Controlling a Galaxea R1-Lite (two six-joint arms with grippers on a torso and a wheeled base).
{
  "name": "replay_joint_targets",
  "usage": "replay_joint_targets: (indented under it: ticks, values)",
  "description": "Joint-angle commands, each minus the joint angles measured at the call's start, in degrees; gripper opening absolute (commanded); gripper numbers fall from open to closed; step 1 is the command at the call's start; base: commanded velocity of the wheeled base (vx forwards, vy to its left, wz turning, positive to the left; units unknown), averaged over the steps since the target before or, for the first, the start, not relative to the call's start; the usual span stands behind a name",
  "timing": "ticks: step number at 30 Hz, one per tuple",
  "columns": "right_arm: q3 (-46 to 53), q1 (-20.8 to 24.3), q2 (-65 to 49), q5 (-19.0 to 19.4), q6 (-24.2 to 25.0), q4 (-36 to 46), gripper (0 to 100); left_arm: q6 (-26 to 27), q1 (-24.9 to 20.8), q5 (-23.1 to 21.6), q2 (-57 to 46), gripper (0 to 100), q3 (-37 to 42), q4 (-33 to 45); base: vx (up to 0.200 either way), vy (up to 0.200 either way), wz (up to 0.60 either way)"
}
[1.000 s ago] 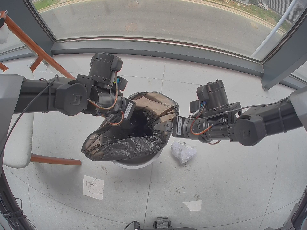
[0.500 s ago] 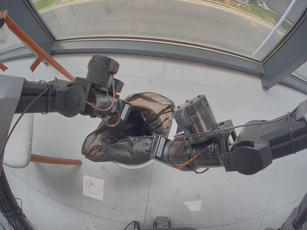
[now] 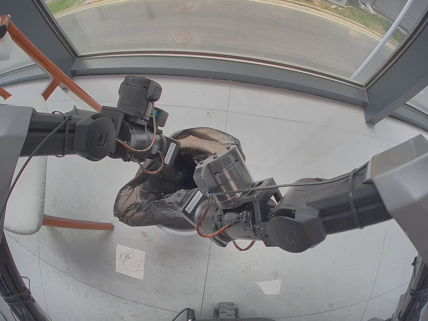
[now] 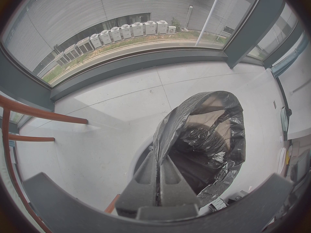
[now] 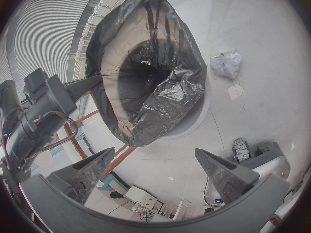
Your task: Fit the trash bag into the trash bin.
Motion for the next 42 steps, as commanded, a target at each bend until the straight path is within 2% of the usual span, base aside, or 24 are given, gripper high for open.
replay_joint_targets:
  ticks: [1, 13, 18, 29, 30, 36, 42]
  values:
    - [-2.21, -0.91, 3.62, 0.01, 0.17, -0.05, 100, 0.01, 0.4, 0.04, -0.02, 0, -0.17, -0.42, 0.0, 0.0, 0.0]
    - [-9.59, -2.76, 9.6, -0.08, 2.28, 0.21, 100, 0.01, 0.75, 0.13, -0.02, 0, 0.35, -1.48, 0.0, 0.0, 0.0]
    - [-12.22, -3.99, 13.38, -3.24, 2.28, 0.12, 100, -0.08, 0.75, 0.13, 0.07, 0, 0.35, -1.48, 0.0, 0.0, 0.0]
    - [-20.13, -7.59, 14.78, -3.86, 2.28, 0.03, 100, 0.01, 0.58, -0.05, 0.07, 0, 0.44, -1.48, 0.0, 0.0, 0.0]
    - [-20.22, -7.59, 14.7, -3.94, 2.28, 0.03, 0, 0.01, 0.49, -0.13, 0.07, 0, 0.62, -1.56, 0.0, 0.0, 0.0]
    - [-19.78, -6.98, 14.08, -3.94, 2.01, 0.56, 0, 0.01, 0.49, -0.13, 0.07, 0, 0.97, -1.56, 0.0, 0.0, 0.0]
    - [-19.87, -5.48, 12.5, -3.86, 1.22, 6.19, 0, 0.01, 0.66, -0.22, 0.07, 0, 0.79, -1.56, 0.0, 0.0, 0.0]
